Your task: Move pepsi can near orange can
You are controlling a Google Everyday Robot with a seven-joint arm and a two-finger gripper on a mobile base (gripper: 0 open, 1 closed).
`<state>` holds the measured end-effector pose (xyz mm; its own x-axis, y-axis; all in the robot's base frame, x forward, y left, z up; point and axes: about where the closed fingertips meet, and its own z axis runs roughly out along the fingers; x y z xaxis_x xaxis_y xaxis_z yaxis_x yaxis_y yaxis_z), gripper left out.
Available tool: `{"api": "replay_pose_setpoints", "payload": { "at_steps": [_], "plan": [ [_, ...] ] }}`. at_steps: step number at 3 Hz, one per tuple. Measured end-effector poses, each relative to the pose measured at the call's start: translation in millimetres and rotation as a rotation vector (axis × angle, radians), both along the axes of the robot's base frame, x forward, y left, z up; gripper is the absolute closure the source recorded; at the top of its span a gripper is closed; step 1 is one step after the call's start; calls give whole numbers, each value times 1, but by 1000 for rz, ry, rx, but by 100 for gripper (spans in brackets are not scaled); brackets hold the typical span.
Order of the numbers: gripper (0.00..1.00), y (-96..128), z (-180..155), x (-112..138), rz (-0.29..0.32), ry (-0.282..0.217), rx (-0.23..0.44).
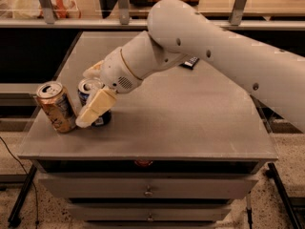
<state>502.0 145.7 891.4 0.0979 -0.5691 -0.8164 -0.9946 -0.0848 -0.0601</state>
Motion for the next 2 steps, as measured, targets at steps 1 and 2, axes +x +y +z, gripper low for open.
{"api": "replay_pose_setpoints", "payload": {
  "at_steps": [1, 2],
  "plan": [
    [0, 0, 0, 0, 0, 0, 0],
    [0, -13, -1, 4, 9, -5, -15]
  ]
}}
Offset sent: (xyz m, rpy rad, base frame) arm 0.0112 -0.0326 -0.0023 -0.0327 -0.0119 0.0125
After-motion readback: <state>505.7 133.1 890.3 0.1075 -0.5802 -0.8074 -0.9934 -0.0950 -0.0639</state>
